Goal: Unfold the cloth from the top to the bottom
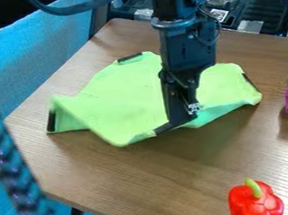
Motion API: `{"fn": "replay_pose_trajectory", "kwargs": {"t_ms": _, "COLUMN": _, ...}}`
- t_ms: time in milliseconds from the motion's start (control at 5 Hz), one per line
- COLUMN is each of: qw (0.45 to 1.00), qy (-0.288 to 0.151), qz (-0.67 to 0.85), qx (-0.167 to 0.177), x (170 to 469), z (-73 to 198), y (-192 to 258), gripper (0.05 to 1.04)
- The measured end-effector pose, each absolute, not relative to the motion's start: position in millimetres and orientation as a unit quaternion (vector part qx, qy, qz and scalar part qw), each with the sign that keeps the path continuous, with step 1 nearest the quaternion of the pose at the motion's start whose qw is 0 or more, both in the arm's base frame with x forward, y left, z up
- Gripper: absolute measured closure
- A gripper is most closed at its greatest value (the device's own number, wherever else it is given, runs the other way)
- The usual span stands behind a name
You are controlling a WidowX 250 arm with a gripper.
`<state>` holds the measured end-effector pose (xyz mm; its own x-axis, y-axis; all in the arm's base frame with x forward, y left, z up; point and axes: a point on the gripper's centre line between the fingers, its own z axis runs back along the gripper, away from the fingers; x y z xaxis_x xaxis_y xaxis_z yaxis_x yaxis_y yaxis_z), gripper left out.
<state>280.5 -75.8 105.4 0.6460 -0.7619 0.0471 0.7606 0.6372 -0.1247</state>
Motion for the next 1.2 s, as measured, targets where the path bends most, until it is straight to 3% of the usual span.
{"fn": "replay_pose_trajectory", "kwargs": {"t_ms": 600, "qw": 0.908, "qy": 0.031, "qz": -0.405, "qx": -0.102, "x": 268, "z": 98, "y": -99, "gripper": 1.014}}
{"fn": "replay_pose_trajectory", "kwargs": {"t_ms": 800, "qw": 0.912, "qy": 0.03, "qz": -0.395, "qx": -0.103, "x": 272, "z": 96, "y": -102, "gripper": 0.868}}
{"fn": "replay_pose_trajectory", "kwargs": {"t_ms": 1000, "qw": 0.908, "qy": 0.027, "qz": -0.403, "qx": -0.112, "x": 271, "z": 96, "y": -105, "gripper": 0.615}}
{"fn": "replay_pose_trajectory", "kwargs": {"t_ms": 1200, "qw": 0.901, "qy": 0.023, "qz": -0.417, "qx": -0.114, "x": 271, "z": 96, "y": -105, "gripper": 0.3}}
